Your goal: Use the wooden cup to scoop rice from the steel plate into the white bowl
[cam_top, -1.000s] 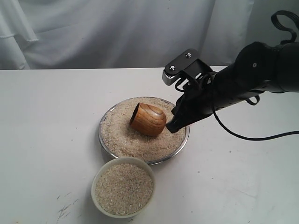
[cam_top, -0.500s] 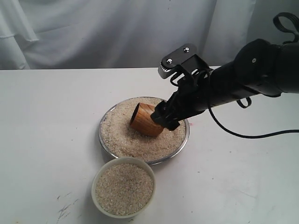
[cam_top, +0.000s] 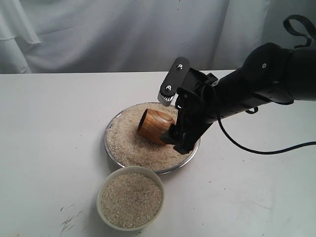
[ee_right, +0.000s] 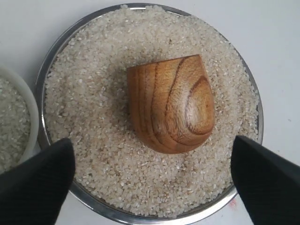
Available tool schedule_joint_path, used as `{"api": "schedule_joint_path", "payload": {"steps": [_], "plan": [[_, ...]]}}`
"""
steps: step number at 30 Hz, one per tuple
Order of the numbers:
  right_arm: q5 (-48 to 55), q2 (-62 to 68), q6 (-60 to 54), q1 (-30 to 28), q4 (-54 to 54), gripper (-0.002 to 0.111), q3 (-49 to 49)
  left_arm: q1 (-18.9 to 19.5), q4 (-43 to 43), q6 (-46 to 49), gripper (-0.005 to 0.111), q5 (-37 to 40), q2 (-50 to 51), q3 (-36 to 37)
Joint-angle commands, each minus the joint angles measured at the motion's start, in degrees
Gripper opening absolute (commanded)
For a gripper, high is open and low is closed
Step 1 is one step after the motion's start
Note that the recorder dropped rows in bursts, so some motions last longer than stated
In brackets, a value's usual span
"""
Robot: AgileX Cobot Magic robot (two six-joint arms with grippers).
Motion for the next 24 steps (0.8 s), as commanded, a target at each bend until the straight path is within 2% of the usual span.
{"api": "schedule_joint_path", "payload": {"steps": [1,17,24], "plan": [[-0.5,-0.6,-5.1,0.1,0.0,0.081,-0.3,-0.1,0.0,-0.2,0.000,-0.4,-0.3,0.3],[-3.4,2.1,-4.6,0.1,1.6,0.079,-0.3,-0.1,0.0,-0.2,0.000,-0.4,-0.3,0.3],[-8.3,5.3,-6.1,0.1,1.6,0.078,-0.3,-0.1,0.0,-0.2,0.000,-0.4,-0.3,0.3]]}}
